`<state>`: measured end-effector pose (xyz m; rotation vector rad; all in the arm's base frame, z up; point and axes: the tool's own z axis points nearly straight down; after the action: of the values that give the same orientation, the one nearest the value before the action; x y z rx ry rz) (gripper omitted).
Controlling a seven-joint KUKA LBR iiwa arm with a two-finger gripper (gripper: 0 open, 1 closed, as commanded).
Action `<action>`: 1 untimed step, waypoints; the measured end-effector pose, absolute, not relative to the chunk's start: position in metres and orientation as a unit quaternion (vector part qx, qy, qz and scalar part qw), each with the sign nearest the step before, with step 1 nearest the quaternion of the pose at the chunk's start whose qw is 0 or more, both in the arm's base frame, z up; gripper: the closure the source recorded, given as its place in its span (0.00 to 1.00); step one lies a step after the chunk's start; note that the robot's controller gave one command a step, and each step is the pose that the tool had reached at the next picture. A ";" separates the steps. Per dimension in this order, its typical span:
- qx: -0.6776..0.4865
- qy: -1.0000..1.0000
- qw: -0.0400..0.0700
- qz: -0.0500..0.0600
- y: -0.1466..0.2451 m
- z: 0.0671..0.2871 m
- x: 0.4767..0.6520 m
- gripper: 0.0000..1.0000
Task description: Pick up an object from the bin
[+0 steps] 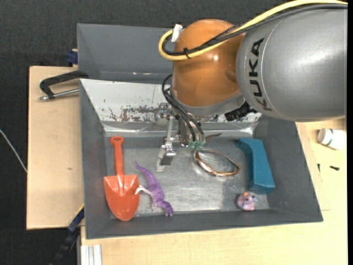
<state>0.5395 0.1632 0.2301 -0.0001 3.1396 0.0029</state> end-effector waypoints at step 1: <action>0.027 1.000 0.005 0.002 0.162 0.209 0.535 0.00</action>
Offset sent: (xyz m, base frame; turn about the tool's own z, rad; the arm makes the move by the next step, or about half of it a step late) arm -0.0370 -0.0046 -0.0701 0.4543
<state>0.5353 0.1624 0.2087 0.0832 3.1311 0.0061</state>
